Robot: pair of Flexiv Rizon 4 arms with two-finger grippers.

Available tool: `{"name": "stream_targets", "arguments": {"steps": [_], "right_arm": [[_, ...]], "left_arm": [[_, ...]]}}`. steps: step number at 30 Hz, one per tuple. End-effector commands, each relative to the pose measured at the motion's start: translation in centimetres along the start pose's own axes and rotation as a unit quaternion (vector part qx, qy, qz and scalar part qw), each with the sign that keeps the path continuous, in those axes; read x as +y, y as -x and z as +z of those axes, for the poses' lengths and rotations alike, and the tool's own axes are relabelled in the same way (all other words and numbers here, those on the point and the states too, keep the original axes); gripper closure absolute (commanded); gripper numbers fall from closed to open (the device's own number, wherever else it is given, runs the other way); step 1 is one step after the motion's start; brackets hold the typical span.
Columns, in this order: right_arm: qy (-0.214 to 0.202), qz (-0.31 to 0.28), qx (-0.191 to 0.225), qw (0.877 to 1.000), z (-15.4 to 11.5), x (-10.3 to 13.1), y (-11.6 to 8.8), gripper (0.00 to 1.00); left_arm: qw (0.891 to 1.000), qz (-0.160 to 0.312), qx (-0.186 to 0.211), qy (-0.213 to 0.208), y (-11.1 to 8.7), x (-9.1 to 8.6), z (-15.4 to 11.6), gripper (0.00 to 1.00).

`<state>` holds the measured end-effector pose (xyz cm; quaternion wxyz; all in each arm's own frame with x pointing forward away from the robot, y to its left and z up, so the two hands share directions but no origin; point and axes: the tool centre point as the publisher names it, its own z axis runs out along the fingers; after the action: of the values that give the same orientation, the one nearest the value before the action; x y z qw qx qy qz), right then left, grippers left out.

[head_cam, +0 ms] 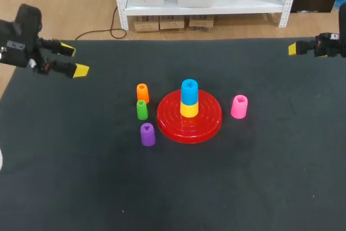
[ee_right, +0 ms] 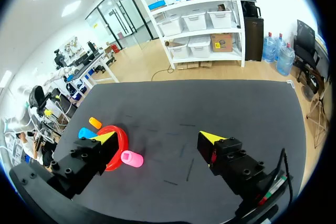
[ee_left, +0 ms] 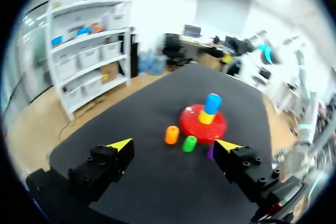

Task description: Pick up and stack the cylinders on the red base in this order: pink,purple,orange,green

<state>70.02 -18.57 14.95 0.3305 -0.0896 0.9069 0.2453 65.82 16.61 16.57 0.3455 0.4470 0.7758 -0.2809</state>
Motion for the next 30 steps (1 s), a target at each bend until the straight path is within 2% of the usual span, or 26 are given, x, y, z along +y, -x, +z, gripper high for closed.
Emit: {"name": "stream_targets", "arguments": {"steps": [1,3,4,8,10,12,14,15,18,20,22,24,30], "right_arm": [[-0.001,0.000,0.000,1.000,0.0,0.0,0.0,0.00],[-0.001,0.000,0.000,1.000,0.0,0.0,0.0,0.00],[-0.001,0.000,0.000,1.000,0.0,0.0,0.0,0.00],[-0.001,0.000,0.000,1.000,0.0,0.0,0.0,0.00],[-0.001,0.000,0.000,1.000,0.0,0.0,0.0,0.00],[-0.001,0.000,0.000,1.000,0.0,0.0,0.0,0.00],[-0.001,0.000,0.000,1.000,0.0,0.0,0.0,0.00],[-0.001,0.000,0.000,1.000,0.0,0.0,0.0,0.00],[-0.001,0.000,0.000,1.000,0.0,0.0,0.0,0.00],[-0.001,0.000,0.000,1.000,0.0,0.0,0.0,0.00],[-0.001,0.000,0.000,1.000,0.0,0.0,0.0,0.00],[-0.001,0.000,0.000,1.000,0.0,0.0,0.0,0.00],[-0.001,0.000,0.000,1.000,0.0,0.0,0.0,0.00]], "left_arm": [[0.957,0.258,0.044,-0.123,-0.5,-0.6,-0.2,0.00],[0.946,0.293,0.076,-0.115,-0.9,-0.7,-0.2,0.00],[0.944,0.298,0.080,-0.112,-1.1,-0.7,-0.3,0.00],[0.935,0.326,0.131,-0.053,-1.9,-1.0,-0.2,0.00],[0.925,0.345,0.158,-0.034,-2.7,-1.6,0.3,0.00],[0.941,0.304,0.141,-0.037,-3.5,-1.9,0.7,0.00],[0.946,0.287,0.146,-0.037,-4.2,-2.1,1.0,0.00],[0.950,0.277,0.136,-0.039,-4.3,-2.2,1.1,0.00],[0.953,0.276,0.119,-0.044,-4.1,-2.5,1.4,0.00],[0.960,0.258,0.102,-0.036,-4.0,-2.3,1.6,0.00],[0.960,0.261,0.098,-0.035,-3.9,-2.4,1.8,0.00],[0.964,0.247,0.092,-0.034,-3.8,-2.4,2.0,0.00],[0.971,0.221,0.057,-0.067,-3.6,-2.3,2.1,0.00]]}}
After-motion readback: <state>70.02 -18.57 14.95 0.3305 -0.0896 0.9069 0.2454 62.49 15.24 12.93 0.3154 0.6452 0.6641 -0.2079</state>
